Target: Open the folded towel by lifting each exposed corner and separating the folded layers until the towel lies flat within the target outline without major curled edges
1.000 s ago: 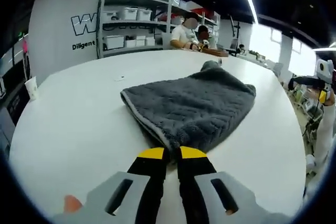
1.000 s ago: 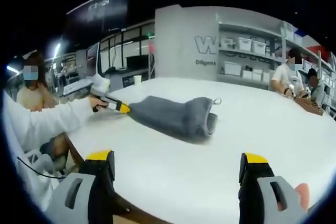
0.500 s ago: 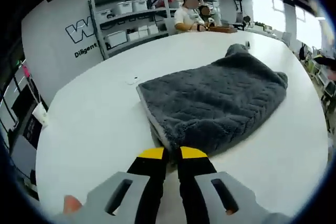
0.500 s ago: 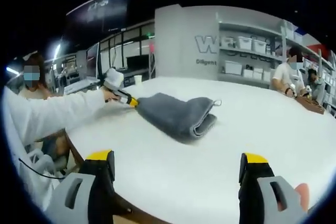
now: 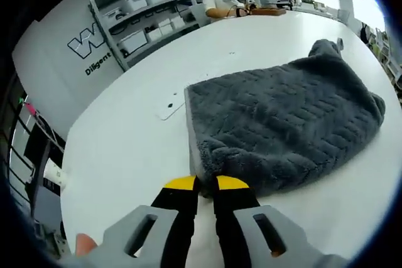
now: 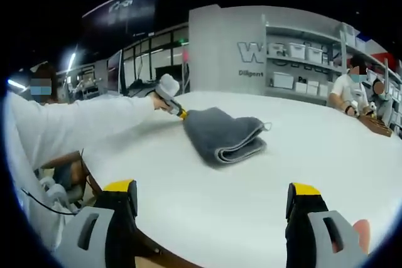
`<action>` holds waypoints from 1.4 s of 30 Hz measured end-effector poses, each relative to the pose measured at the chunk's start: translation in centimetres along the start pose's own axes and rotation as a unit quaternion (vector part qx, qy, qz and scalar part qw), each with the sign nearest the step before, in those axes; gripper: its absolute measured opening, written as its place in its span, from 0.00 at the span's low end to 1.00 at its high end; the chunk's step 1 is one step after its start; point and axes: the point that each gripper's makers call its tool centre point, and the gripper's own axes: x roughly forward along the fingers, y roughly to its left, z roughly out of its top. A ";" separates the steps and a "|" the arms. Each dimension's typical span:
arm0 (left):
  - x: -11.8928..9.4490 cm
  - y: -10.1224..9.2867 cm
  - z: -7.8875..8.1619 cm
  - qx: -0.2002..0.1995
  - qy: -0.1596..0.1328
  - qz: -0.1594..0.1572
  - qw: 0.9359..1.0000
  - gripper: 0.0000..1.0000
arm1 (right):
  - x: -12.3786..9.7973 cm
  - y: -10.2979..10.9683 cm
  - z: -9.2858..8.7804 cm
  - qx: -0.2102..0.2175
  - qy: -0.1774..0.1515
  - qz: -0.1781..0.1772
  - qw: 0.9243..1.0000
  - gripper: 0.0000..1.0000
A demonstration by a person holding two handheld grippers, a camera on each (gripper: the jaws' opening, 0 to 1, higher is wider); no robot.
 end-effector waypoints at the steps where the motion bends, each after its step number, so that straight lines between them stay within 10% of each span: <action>1: 0.5 0.2 0.4 -0.003 0.001 0.004 1.000 0.09 | 0.0 0.0 0.0 0.000 0.000 0.002 1.000 0.99; 19: 6.7 2.4 5.6 0.000 0.014 0.042 0.999 0.11 | 0.1 -0.8 -1.0 0.020 0.000 0.006 1.000 0.99; 42: 12.2 -1.2 13.9 0.013 -0.009 0.031 0.999 0.11 | 0.1 -3.6 -2.1 0.046 0.010 -0.018 0.999 0.99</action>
